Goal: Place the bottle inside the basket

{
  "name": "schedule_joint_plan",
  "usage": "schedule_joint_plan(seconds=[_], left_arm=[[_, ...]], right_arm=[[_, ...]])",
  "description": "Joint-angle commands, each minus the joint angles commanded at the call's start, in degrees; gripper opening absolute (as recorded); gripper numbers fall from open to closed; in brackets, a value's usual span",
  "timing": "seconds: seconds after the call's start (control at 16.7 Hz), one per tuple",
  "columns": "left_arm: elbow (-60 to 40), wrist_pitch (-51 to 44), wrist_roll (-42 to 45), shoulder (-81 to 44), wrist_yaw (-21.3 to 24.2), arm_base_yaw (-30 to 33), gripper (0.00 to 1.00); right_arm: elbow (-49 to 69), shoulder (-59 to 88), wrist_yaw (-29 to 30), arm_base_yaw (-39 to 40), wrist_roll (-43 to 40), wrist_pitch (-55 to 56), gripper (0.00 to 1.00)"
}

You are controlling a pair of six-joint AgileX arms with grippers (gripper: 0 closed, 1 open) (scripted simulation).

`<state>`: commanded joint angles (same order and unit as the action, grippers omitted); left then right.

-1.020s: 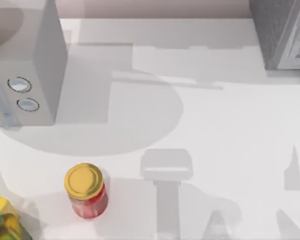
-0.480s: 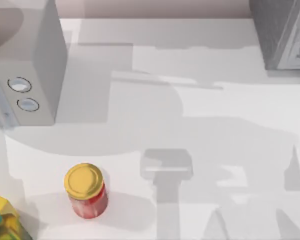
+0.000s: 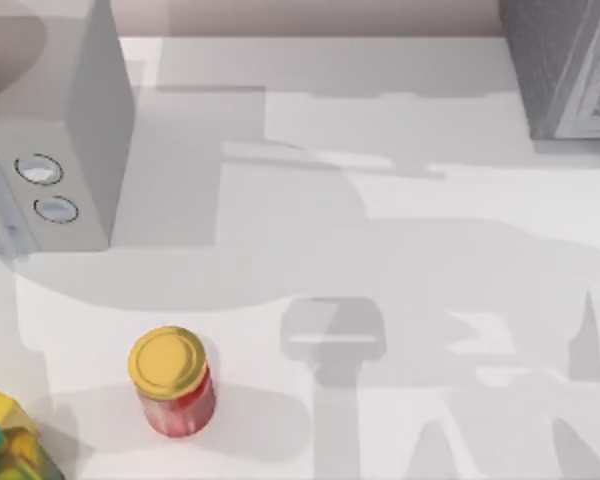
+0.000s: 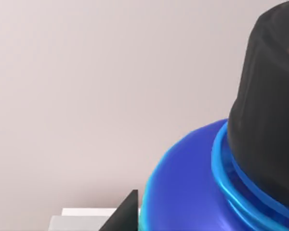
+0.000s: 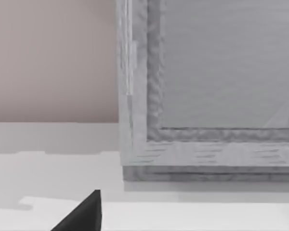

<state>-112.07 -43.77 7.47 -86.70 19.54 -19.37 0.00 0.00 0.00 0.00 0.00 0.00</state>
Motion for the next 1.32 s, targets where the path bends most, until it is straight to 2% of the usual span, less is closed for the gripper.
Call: schedule_joint_plan(seconds=[0.48,0.78,1.32], left_arm=[[8.36,11.59,-0.99,-2.86,-2.44,2.54,0.0],[9.17,12.67,-1.03,-3.14,-2.63,2.87,0.0],[9.17,12.67,-1.03,-3.14,-2.63,2.87,0.68]], right_arm=[[0.0,0.0,0.0,0.0,0.0,0.0,1.0],[0.0,0.0,0.0,0.0,0.0,0.0,1.0],[0.0,0.0,0.0,0.0,0.0,0.0,1.0]])
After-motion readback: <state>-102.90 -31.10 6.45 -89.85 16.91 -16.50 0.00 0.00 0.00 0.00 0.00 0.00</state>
